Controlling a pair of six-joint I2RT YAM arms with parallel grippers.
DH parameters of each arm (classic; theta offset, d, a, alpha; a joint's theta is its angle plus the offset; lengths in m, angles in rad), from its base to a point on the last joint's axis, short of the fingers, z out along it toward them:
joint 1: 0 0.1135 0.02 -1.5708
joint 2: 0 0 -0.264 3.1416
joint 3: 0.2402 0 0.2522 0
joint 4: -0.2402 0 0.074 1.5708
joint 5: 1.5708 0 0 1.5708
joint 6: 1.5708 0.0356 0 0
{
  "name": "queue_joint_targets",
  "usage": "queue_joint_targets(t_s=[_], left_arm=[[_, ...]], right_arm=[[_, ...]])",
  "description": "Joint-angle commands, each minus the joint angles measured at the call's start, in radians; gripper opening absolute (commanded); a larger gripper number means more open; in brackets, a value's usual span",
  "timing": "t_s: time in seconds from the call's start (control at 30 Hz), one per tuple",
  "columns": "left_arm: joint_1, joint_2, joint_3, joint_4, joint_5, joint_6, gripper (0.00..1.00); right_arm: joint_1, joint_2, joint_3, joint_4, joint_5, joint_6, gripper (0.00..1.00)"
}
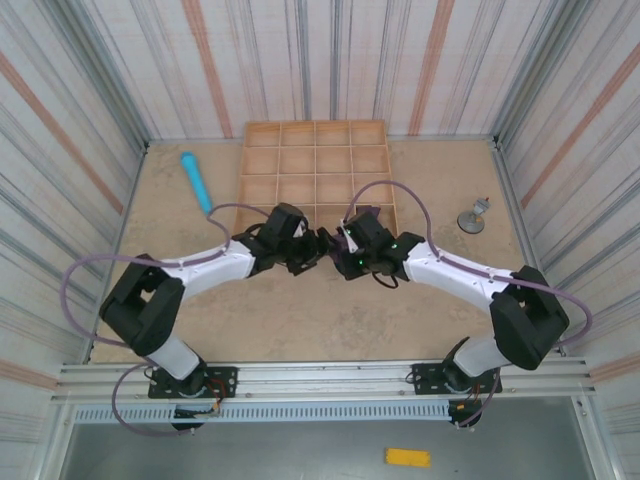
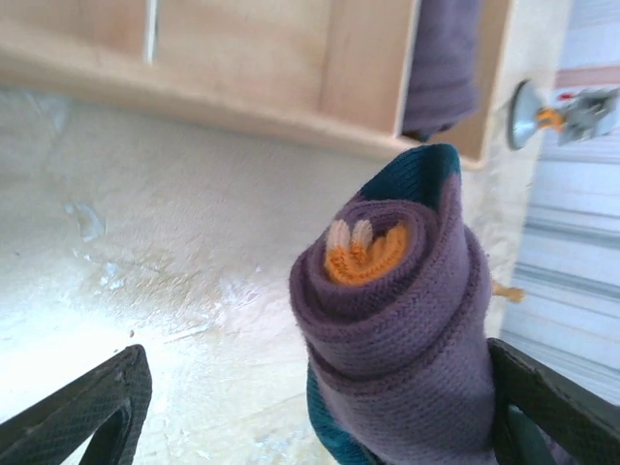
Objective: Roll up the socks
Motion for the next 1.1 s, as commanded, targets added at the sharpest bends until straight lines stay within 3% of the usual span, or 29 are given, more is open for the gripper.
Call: queue_joint_targets(t_s=[0.0,0.23,0.5,0.7,1.07], left_arm=[[0.049,-0.085,-0.013,-0.165,0.008,0.055,0.89],[0.154,-0.191,-0.019,-0.296,0.067,0.101,0.88],[0.195,-0.285,-0.027,-0.425,0.040,0.164,0.88],[0.215,-0.314,0.005,-0.575,-0.011,0.227,0.91],[0.242,-0.388,-0.064,-0.550,0.017,0.223,0.91]], right_arm=[[-0.048,-0.015,0.088,-0.100,0.009,0.016,0.00],[-0.098,0.170,0.319,-0.188,0.090,-0.008,0.00],[-0.090,0.417,0.550,-0.251,0.229,0.041,0.00],[-0.067,0.537,0.651,-0.288,0.268,0.095,0.00],[-0.010,0.613,0.660,-0.330,0.297,0.185,0.00]])
